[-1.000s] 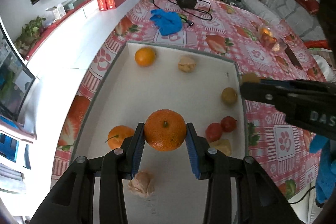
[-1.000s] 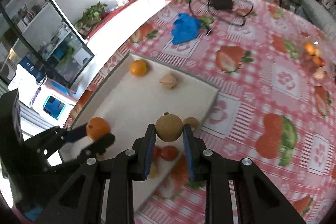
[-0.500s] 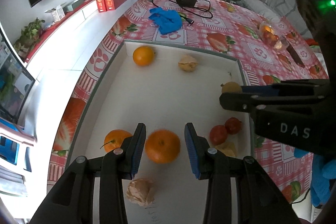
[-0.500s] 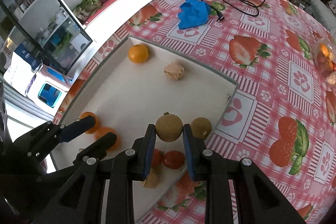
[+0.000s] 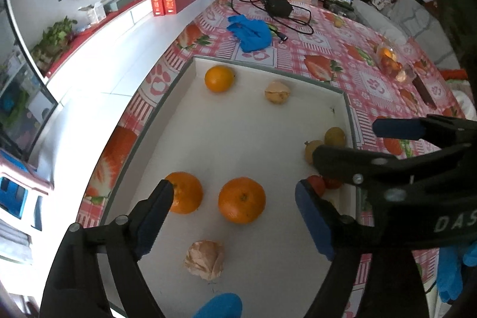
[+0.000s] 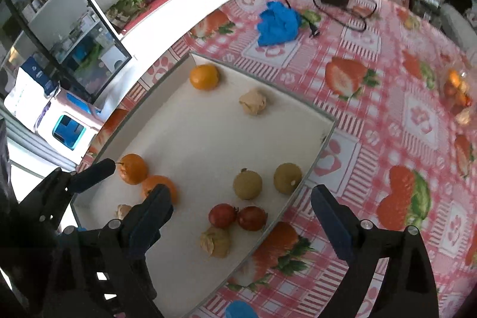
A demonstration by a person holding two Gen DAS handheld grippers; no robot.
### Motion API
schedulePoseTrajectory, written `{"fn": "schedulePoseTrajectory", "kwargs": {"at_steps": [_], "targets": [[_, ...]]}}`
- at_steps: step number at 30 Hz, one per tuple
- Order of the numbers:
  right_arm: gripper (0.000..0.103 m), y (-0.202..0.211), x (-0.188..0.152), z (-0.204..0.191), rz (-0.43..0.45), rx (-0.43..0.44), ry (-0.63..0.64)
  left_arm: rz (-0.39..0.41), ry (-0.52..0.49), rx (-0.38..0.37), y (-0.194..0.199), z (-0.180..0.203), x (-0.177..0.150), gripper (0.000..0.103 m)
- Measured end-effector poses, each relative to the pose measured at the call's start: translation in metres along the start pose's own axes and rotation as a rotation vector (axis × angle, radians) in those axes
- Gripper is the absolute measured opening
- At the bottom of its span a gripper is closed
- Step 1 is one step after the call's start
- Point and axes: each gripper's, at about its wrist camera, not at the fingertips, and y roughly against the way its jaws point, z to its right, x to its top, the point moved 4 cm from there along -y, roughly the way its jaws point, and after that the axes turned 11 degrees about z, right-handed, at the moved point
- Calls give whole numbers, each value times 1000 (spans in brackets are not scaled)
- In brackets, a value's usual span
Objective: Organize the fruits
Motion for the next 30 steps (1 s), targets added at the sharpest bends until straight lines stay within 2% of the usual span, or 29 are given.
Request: {"fn": "schedulePoseTrajectory", "kwargs": {"at_steps": [3, 4, 8, 12, 17, 20, 23, 30], "targets": [[96, 7, 2, 1, 12, -25, 7, 18, 35, 9, 8, -3, 1, 103], [102, 9, 1, 2, 11, -35, 3, 27, 40, 9, 10, -4, 1, 103], [103, 14, -1, 4, 3, -44, 3, 28, 32, 29, 17, -3, 3, 103], [103, 19, -6, 0, -8, -81, 53, 39, -1, 88, 23, 0, 2, 103], [103, 20, -9, -4, -23, -100, 75, -20, 13, 60, 24, 3, -7, 103], [103, 21, -11, -6, -31, -101, 84, -29, 16, 63, 26, 3, -11, 103], [103, 23, -13, -7, -29, -115, 86, -17, 27, 92, 32, -1, -12, 103], [103, 29, -17, 2, -25, -86, 21, 31, 77, 122, 46, -11, -5, 103]]}}
